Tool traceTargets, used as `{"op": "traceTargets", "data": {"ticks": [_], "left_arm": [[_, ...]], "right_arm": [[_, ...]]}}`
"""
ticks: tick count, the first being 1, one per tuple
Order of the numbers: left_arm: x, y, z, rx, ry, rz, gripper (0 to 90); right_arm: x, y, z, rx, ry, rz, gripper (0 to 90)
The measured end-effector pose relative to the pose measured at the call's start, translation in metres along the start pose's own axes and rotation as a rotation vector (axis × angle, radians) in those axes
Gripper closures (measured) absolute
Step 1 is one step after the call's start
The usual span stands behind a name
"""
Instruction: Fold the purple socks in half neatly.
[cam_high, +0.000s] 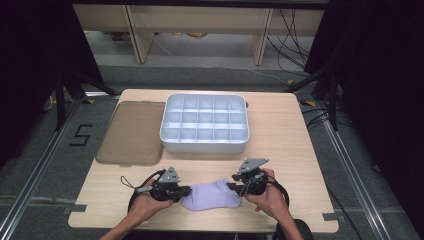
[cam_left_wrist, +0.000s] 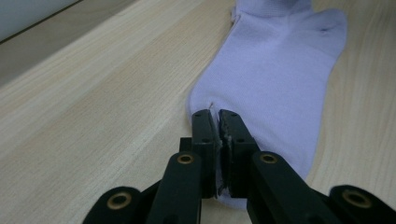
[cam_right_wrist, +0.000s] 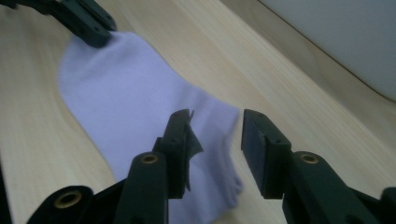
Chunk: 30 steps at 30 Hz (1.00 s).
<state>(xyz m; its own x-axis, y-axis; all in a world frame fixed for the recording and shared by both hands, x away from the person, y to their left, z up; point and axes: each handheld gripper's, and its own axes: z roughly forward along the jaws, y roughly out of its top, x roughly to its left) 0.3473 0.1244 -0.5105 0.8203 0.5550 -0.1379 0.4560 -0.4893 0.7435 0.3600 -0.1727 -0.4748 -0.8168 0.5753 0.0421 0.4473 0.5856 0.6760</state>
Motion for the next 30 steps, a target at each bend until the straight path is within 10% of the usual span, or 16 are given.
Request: {"op": "traceTargets", "data": {"ticks": [14,30], "left_arm": [[-0.002,0.006,-0.013,-0.029,-0.008,0.026,84.9],[-0.001,0.009,-0.037,-0.093,-0.074,-0.061,85.2]], "right_arm": [[0.04,0.01,0.039,0.101,0.117,-0.187,90.0],[0.068,0.024,0.062,0.098,0.175,-0.21,90.0]]}}
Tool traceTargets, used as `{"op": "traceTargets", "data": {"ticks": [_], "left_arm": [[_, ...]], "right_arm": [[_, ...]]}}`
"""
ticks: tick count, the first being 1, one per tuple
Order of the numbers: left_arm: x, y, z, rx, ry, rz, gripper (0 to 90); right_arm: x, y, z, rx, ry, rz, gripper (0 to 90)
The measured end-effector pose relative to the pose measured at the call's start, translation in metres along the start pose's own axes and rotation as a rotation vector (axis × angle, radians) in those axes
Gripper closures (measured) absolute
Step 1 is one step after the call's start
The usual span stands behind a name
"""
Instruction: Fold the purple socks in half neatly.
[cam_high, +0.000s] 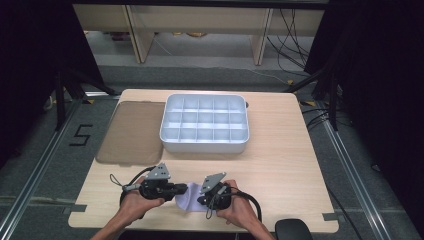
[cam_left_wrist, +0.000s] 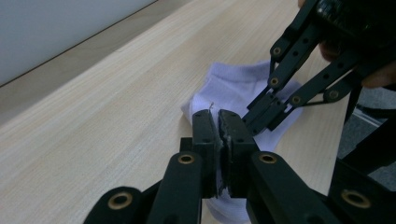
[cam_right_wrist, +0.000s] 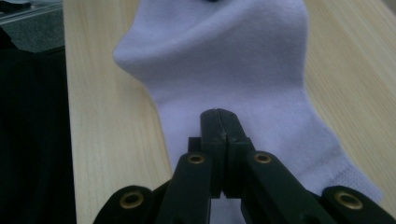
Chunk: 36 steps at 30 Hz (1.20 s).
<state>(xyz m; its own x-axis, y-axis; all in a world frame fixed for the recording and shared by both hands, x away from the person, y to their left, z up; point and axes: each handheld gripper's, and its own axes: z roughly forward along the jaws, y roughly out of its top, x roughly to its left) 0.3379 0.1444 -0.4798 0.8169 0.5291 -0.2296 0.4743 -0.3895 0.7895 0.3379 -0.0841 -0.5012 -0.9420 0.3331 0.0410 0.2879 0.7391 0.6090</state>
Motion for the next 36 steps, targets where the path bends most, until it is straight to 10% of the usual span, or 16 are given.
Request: {"op": "traceTargets", "data": {"ticks": [9,16,36], "left_arm": [[0.005,-0.001,-0.004,-0.001,-0.007,-0.009,85.2],[0.006,-0.001,-0.005,0.003,-0.004,-0.023,85.1],[0.016,0.002,-0.017,0.006,-0.008,-0.067,84.8]], "right_arm": [[-0.003,0.005,-0.002,-0.049,0.02,0.007,90.0],[-0.027,0.007,-0.012,-0.07,-0.093,0.058,90.0],[-0.029,0.027,0.023,-0.046,-0.045,0.091,90.0]]}}
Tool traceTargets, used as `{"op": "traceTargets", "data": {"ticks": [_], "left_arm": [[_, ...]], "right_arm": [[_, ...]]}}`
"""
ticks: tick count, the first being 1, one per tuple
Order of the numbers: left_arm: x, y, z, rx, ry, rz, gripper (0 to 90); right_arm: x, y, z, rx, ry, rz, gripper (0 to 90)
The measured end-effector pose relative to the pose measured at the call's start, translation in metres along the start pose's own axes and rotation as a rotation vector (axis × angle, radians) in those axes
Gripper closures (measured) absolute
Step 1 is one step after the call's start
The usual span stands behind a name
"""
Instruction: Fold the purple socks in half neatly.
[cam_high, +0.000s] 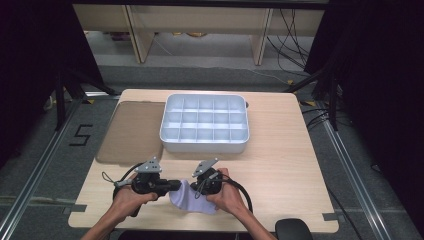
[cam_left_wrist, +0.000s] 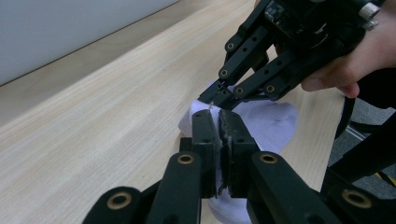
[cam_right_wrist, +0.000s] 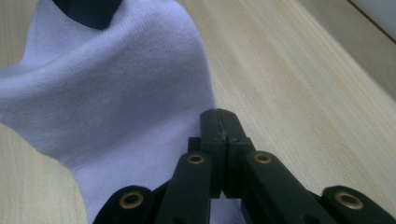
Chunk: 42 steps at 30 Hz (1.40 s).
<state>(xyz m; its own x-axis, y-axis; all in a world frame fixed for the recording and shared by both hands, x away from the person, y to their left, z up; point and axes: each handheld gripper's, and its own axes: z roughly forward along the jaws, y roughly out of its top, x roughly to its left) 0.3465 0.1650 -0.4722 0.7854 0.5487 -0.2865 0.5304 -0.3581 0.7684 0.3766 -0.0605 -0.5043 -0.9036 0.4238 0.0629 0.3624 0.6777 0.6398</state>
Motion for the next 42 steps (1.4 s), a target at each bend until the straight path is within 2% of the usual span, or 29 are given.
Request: {"op": "traceTargets", "data": {"ticks": [4,5,7,9,12,13,15,16,17,18,21,22,24,25,28,30,31,32,36,40,42], "left_arm": [[0.0,0.0,0.0,0.008,-0.003,0.005,84.8],[0.0,-0.001,0.001,0.002,-0.005,-0.005,84.8],[0.0,0.0,0.0,0.007,-0.007,0.004,84.8],[-0.001,-0.001,0.0,0.006,0.001,0.001,84.7],[-0.002,0.0,0.001,0.006,-0.001,-0.007,84.6],[-0.002,0.0,0.001,0.003,0.002,-0.011,84.6],[-0.002,0.001,0.003,0.001,-0.015,-0.016,84.5],[-0.003,0.002,0.004,-0.006,-0.009,-0.029,84.5],[-0.003,0.003,0.006,-0.003,-0.013,-0.024,84.5],[-0.003,0.003,0.006,-0.003,-0.013,-0.024,84.4],[-0.007,0.007,0.011,0.002,0.0,-0.01,84.3],[-0.008,0.008,0.012,0.012,-0.009,-0.005,84.3],[-0.011,0.009,0.017,0.023,0.0,-0.013,84.3],[-0.012,0.01,0.019,0.021,-0.009,0.003,84.3],[-0.017,0.013,0.026,0.025,-0.021,-0.002,84.3],[-0.019,0.014,0.029,0.033,-0.011,-0.006,84.2],[-0.018,0.015,0.032,0.035,-0.022,-0.008,84.2],[-0.019,0.015,0.034,0.042,-0.011,-0.002,84.2],[-0.017,0.015,0.044,0.053,-0.02,-0.022,84.0],[-0.016,0.014,0.05,0.068,-0.019,-0.021,83.8],[-0.015,0.012,0.051,0.071,-0.019,-0.026,83.7]], "right_arm": [[-0.003,0.0,-0.008,-0.025,0.002,0.014,90.0],[-0.003,0.001,-0.012,-0.036,-0.003,0.018,90.0],[-0.004,0.002,-0.023,-0.055,-0.023,0.008,90.0],[-0.007,-0.001,-0.036,-0.055,-0.052,0.017,90.0],[-0.014,-0.011,-0.042,-0.027,-0.058,0.027,90.0],[-0.015,-0.014,-0.042,-0.012,-0.058,0.017,90.0],[-0.016,-0.019,-0.041,0.033,-0.047,0.044,90.0],[-0.018,-0.021,-0.037,0.028,-0.033,0.031,90.0],[-0.018,-0.021,-0.037,0.054,-0.039,0.048,90.0],[-0.019,-0.022,-0.033,0.043,-0.035,0.034,90.0],[-0.02,-0.021,-0.032,0.047,-0.027,0.039,90.0],[-0.02,-0.021,-0.033,0.056,-0.028,0.035,90.0],[-0.021,-0.022,-0.032,0.042,-0.021,0.043,90.0],[-0.022,-0.022,-0.032,0.039,-0.015,0.049,90.0],[-0.022,-0.022,-0.033,0.047,-0.007,0.058,90.0],[-0.023,-0.023,-0.033,0.04,-0.013,0.064,90.0],[-0.022,-0.023,-0.033,0.046,-0.012,0.074,90.0],[-0.023,-0.023,-0.032,0.036,-0.008,0.06,90.0],[-0.023,-0.023,-0.033,0.042,-0.003,0.061,90.0],[-0.023,-0.024,-0.033,0.018,0.002,0.082,84.3],[-0.024,-0.024,-0.039,0.013,-0.009,0.082,83.8]]}}
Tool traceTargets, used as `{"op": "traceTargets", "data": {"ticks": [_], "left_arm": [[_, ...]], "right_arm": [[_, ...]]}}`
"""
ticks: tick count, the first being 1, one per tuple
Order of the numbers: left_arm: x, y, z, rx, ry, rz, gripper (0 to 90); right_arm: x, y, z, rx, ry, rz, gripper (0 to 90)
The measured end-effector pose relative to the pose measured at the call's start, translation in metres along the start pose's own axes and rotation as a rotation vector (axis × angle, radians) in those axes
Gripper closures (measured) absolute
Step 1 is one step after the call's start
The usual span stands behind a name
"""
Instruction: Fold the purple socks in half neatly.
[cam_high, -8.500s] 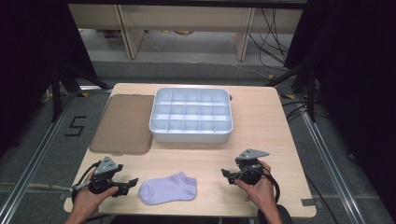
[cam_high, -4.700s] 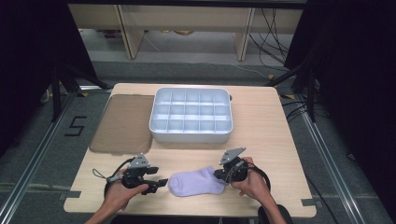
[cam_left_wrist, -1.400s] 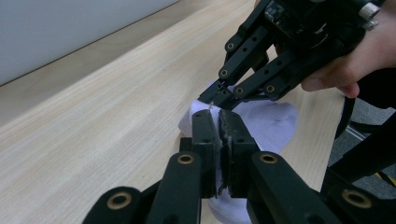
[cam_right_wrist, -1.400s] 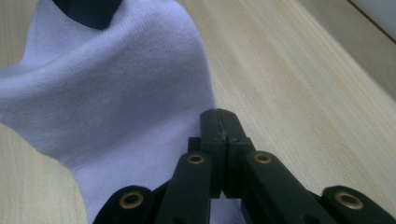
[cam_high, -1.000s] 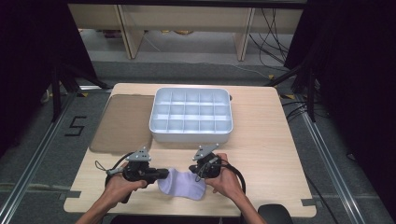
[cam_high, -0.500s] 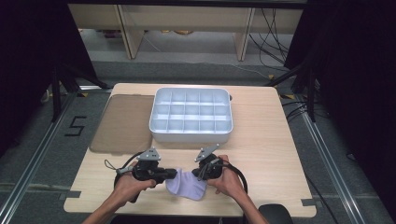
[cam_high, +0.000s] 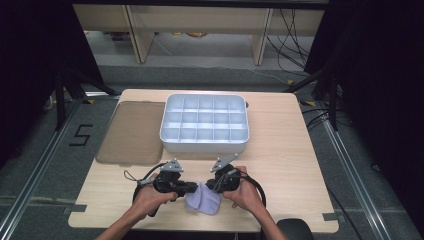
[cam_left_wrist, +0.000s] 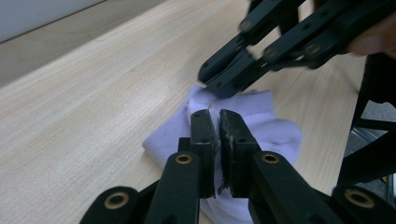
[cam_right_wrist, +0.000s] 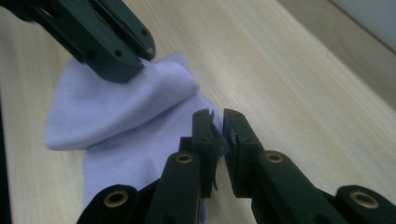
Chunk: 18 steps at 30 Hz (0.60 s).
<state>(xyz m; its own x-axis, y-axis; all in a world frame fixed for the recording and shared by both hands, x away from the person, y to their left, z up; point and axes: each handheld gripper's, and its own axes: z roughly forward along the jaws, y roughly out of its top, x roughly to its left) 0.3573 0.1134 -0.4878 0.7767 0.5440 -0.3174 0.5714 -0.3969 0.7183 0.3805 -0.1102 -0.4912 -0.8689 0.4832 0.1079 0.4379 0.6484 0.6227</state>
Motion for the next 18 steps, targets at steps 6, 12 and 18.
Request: {"op": "traceTargets", "data": {"ticks": [6,12,18], "left_arm": [[0.001,-0.002,0.002,-0.005,0.011,-0.004,83.1],[0.002,-0.001,0.007,0.002,0.007,-0.01,82.3],[-0.001,0.002,0.011,0.006,-0.016,-0.011,78.3]], "right_arm": [[0.013,-0.006,-0.025,0.002,-0.017,-0.01,85.9],[0.013,-0.022,-0.016,0.057,0.001,-0.009,86.8],[0.013,-0.022,-0.015,0.063,-0.007,-0.025,87.1]]}}
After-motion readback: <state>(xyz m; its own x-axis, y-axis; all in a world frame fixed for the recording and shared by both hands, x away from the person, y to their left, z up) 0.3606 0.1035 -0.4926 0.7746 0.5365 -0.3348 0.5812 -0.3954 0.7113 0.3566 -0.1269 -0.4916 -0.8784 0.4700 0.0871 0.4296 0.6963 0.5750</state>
